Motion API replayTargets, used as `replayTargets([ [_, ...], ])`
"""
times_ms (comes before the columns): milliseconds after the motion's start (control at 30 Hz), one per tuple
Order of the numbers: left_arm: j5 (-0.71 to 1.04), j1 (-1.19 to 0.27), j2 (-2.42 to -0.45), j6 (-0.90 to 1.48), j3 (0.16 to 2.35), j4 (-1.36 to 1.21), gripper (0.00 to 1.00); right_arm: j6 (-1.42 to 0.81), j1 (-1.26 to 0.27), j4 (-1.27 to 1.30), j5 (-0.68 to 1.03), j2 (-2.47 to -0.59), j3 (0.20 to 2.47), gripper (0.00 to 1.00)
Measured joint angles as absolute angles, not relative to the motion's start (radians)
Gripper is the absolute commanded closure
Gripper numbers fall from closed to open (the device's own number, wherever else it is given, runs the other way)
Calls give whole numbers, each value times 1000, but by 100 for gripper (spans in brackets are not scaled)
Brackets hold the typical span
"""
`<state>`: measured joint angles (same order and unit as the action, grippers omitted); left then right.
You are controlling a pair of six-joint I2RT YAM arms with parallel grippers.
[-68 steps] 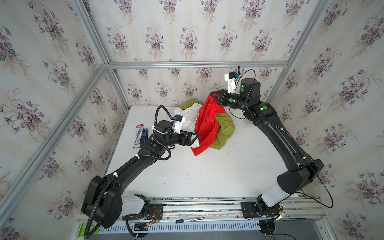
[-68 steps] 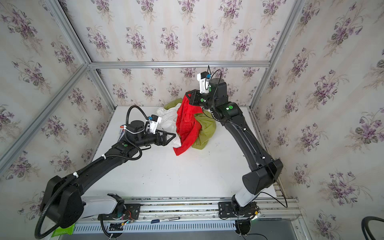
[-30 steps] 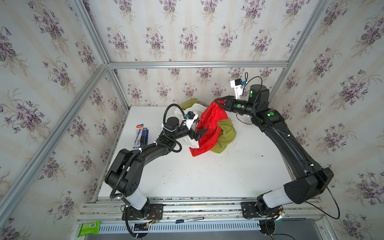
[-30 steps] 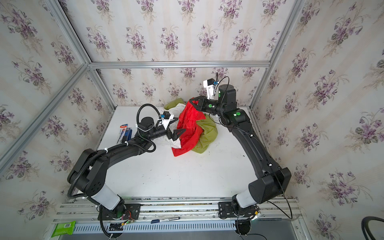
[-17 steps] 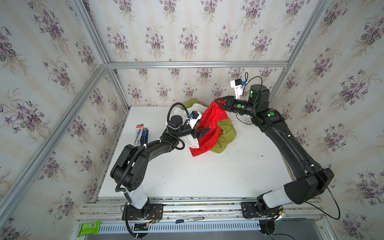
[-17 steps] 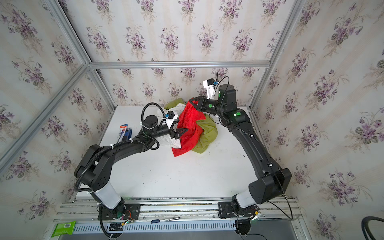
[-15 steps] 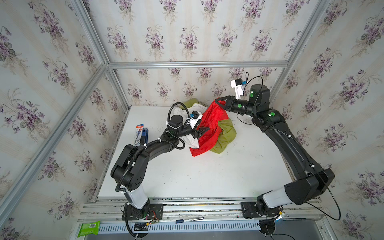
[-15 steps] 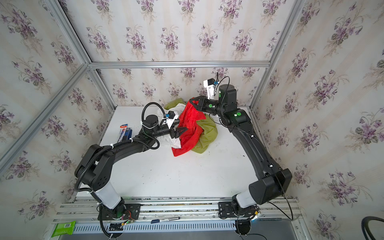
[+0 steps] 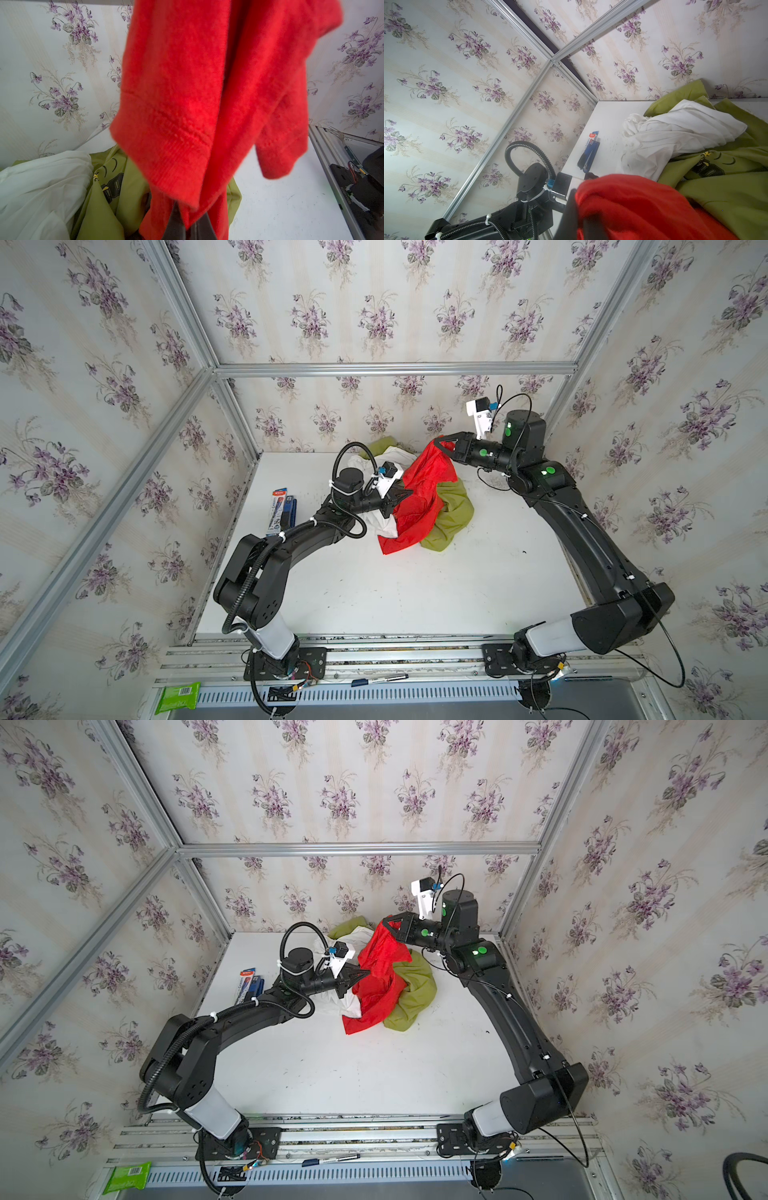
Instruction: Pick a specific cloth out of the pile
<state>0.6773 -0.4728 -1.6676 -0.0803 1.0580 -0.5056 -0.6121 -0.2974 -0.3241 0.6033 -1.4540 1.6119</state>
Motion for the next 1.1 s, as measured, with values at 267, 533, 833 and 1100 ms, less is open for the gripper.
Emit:
replayTargets([
  [267,677,-473,-1594,-76,1058,-448,100,-611,-270,-337,566,-1410,1564,100],
  [533,686,-478,-1536,-49,1072,-414,100,-600,-260,-356,528,-1375,1502,100],
  [833,691,-485,-1493,-30,1070,-358,100,-579,-247,-404,488,-1334,1403,100],
  [1100,642,-499,-1458,39,1071,-305,100,-572,-247,-416,475,-1316,1316,100],
])
